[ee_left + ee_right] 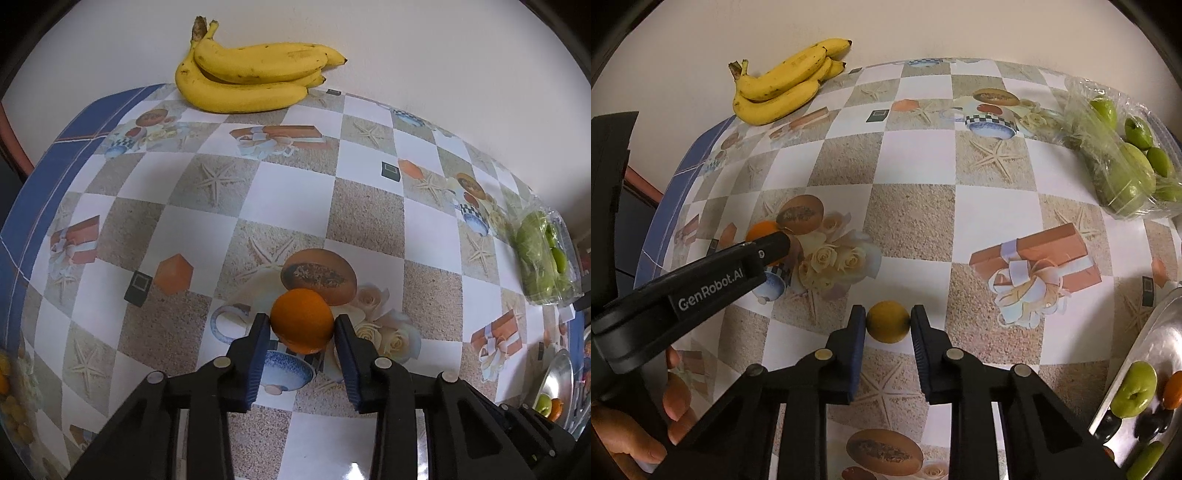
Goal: Organize fruits
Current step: 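Grasp the orange with the left tool while the right tool grasps a small brown fruit, then carry the orange with the left tool while the right tool carries the brown fruit over the steel bowl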
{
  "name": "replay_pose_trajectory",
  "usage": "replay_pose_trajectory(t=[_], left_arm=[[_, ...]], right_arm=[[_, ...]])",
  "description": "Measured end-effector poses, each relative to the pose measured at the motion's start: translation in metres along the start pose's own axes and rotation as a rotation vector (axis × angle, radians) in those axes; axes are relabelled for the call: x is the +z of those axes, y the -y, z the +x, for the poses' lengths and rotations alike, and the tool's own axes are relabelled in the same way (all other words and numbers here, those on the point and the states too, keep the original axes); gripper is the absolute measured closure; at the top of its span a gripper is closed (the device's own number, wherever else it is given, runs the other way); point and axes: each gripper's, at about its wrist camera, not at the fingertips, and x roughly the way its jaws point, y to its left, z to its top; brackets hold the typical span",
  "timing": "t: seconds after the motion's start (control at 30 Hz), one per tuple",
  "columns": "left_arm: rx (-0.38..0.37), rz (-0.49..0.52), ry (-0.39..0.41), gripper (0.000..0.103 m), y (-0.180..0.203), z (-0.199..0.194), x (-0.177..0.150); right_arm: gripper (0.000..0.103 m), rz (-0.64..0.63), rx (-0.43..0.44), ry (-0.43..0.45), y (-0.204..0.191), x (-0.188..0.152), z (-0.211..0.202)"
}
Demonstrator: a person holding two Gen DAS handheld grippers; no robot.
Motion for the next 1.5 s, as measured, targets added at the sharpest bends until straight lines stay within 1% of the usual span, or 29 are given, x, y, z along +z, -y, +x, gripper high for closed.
replay_pose_trajectory(t=[0.3,0.5,0.73,1.03,1.23,1.37,1.5], left_arm=[[0.002,-0.005,0.009,0.065,0.001,-0.012,-0.003],[0.014,0.015,0.010,0.065,0.005,-0.027,-0.016],[0.026,0.018,0.006,0.065,0.008,-0.042,-0.035],[0.009,0.011,0.000,0.065,0.016,-0.063,-0.060],[-0.013,0.015,0.000,0.065,0.023,-0.077,-0.080],[-0.043,0.004,-0.003,0.065,0.029,-0.085,-0.093],[-0.045,0.005,0.003,0.065,0.034,-0.091,-0.100]], right_arm=[[0.077,-0.003,-0.001,0.013,-0.002,-0.001,-0.012],[0.077,0.019,-0.012,0.005,0.004,-0.011,-0.023],[0.077,0.056,-0.014,0.015,0.014,-0.026,-0.046],[0.077,0.074,-0.029,0.021,0.022,-0.046,-0.071],[0.077,0.083,-0.040,0.020,0.026,-0.064,-0.085],[0.077,0.085,-0.049,0.022,0.029,-0.075,-0.094],[0.077,0.091,-0.054,0.021,0.033,-0.083,-0.100]])
